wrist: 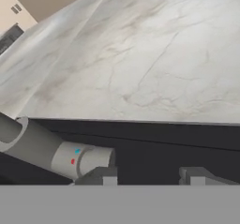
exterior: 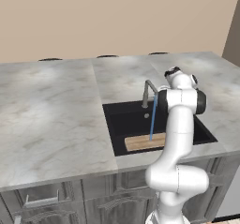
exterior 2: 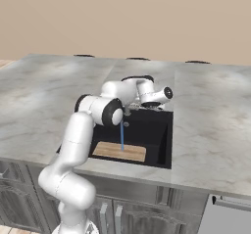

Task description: Turn on the sink faucet with hot water and rinse the cutting board for ten seconds, then turn off the faucet. Push the cutting board to reach the water if necessary.

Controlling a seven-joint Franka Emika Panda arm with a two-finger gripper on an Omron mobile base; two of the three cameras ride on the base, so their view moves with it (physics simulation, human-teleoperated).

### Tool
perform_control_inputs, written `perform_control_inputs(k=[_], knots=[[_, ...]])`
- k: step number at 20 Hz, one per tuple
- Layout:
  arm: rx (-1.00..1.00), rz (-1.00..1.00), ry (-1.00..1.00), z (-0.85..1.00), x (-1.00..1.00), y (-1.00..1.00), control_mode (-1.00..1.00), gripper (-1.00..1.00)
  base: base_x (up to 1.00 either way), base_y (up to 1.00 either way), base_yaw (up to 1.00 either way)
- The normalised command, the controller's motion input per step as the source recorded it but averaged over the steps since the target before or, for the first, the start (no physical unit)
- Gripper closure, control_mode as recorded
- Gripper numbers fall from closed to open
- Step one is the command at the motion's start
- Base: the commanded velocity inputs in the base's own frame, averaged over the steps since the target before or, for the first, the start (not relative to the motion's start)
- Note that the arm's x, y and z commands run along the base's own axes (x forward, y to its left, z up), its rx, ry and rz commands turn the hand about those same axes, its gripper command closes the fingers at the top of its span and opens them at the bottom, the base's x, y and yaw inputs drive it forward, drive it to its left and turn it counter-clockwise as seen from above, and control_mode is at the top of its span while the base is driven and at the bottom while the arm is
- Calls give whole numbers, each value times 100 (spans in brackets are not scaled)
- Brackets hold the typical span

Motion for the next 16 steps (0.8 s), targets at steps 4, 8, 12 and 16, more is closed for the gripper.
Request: perform_control_inputs(k=[4,8,12,16], knots=[[-5,0,0,-11,0,79,-100,-100,0,0,0],[-5,0,0,-8,0,77,-100,-100,0,0,0],[-5,0,0,-8,0,78,-100,-100,0,0,0],[-4,0,0,-5,0,70,-100,-100,0,0,0]])
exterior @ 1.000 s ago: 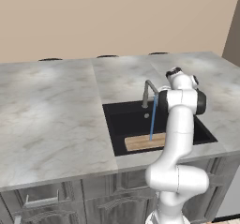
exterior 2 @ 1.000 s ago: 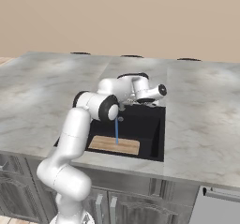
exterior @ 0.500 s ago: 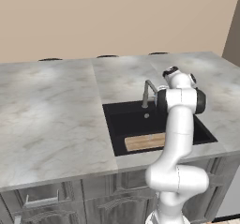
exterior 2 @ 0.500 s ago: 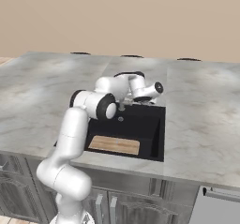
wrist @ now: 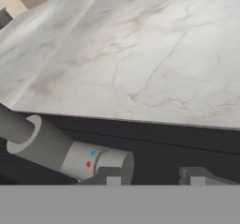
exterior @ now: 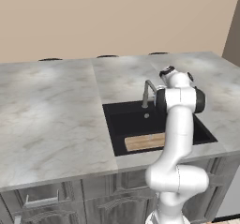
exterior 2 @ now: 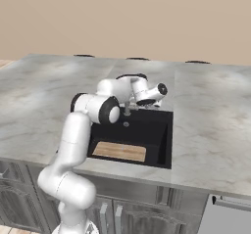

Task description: Turn on the sink faucet with hot water and rinse the cutting board for ten seconds, then turn off the faucet. Push the cutting board to reach the water if necessary.

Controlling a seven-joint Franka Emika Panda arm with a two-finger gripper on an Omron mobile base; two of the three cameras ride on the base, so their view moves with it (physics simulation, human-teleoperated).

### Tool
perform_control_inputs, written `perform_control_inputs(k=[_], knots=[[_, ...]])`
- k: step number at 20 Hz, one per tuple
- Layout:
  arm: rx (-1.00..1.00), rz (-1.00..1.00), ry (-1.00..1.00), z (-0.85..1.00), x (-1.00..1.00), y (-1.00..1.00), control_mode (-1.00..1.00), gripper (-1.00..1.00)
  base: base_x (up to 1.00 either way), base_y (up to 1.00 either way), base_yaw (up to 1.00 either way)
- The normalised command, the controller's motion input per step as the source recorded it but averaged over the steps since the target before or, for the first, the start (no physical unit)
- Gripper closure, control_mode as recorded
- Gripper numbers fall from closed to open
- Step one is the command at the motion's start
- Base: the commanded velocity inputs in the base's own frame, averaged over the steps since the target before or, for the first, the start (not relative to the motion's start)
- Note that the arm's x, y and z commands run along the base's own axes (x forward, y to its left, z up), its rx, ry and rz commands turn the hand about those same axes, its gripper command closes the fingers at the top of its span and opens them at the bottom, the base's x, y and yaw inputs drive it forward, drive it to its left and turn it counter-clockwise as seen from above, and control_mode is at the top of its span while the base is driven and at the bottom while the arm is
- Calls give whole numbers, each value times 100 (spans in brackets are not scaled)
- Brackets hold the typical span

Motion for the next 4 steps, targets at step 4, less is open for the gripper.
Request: perform_control_inputs(k=[4], knots=[[-2,0,0,0,0,58,-100,-100,0,0,0]])
